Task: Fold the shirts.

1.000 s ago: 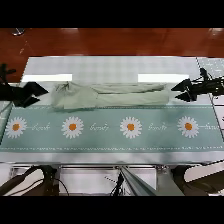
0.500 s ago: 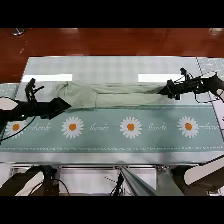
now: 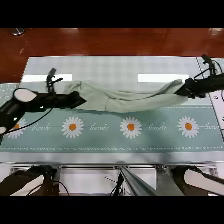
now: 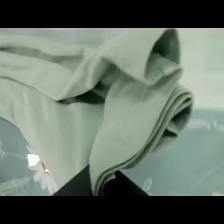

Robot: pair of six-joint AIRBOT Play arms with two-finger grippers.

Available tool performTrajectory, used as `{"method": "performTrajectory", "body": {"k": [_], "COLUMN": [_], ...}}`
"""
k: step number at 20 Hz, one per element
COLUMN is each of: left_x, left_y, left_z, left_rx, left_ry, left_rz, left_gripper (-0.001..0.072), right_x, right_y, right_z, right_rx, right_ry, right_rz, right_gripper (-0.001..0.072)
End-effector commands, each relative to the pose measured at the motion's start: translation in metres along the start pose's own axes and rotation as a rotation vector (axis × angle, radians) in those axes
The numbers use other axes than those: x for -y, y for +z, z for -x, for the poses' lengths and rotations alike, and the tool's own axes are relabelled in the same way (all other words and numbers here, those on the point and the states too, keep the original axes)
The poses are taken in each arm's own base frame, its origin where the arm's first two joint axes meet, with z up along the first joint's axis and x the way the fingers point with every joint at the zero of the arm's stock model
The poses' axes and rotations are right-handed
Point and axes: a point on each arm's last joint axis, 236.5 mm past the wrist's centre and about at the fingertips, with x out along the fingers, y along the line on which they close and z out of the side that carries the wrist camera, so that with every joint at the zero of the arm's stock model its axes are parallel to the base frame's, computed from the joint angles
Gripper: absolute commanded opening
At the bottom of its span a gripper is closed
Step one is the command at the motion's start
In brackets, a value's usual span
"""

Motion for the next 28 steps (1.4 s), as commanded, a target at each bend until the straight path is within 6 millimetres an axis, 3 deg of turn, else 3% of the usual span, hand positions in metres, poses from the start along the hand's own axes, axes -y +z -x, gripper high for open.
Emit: {"method": "performTrajectory", "body": {"k": [1, 3, 5, 8, 10, 13, 15, 16, 17, 19, 22, 25, 28], "left_x": [0.058, 0.091, 0.124, 0.166, 0.183, 0.201, 0.211, 0.213, 0.213, 0.204, 0.169, 0.127, 0.091], "left_y": [-0.003, -0.008, -0.028, -0.101, -0.158, -0.231, -0.253, -0.248, -0.232, -0.17, -0.042, 0.065, 0.136], "left_z": [-0.065, -0.112, -0.154, -0.197, -0.212, -0.218, -0.216, -0.216, -0.216, -0.211, -0.176, -0.107, -0.017], "left_rx": [-0.075, -0.146, -0.241, -0.461, -0.585, -0.705, -0.737, -0.729, -0.705, -0.613, -0.431, -0.26, -0.084], "left_ry": [-0.058, -0.094, -0.138, -0.19, -0.205, -0.233, -0.254, -0.259, -0.263, -0.267, -0.263, -0.262, -0.196], "left_rz": [-0.128, -0.156, -0.183, -0.22, -0.247, -0.268, -0.261, -0.257, -0.245, -0.192, -0.068, 0.017, -0.013], "left_gripper": [0.0025, 0.0025, 0.0025, 0.0025, 0.0025, 0.0025, 0.0026, 0.0026, 0.0026, 0.0025, 0.0025, 0.0025, 0.0025], "right_x": [-0.022, -0.033, -0.042, -0.058, -0.059, -0.07, -0.082, -0.088, -0.092, -0.101, -0.114, -0.137, -0.179], "right_y": [-0.048, -0.068, -0.08, -0.083, -0.08, -0.071, -0.068, -0.067, -0.067, -0.07, -0.076, -0.077, -0.077], "right_z": [0.035, 0.044, 0.051, 0.06, 0.061, 0.061, 0.057, 0.055, 0.054, 0.05, 0.045, 0.037, 0.019], "right_rx": [0.094, 0.145, 0.186, 0.235, 0.25, 0.286, 0.297, 0.298, 0.297, 0.287, 0.262, 0.259, 0.202], "right_ry": [-0.06, -0.068, -0.065, -0.034, -0.029, -0.001, 0.02, 0.027, 0.034, 0.049, 0.074, 0.119, 0.203], "right_rz": [0.045, 0.034, 0.029, 0.044, 0.044, 0.061, 0.088, 0.1, 0.111, 0.126, 0.139, 0.167, 0.235], "right_gripper": [0.0025, 0.0025, 0.0025, 0.0025, 0.0025, 0.0025, 0.0025, 0.0025, 0.0025, 0.0025, 0.0025, 0.0025, 0.0026]}}
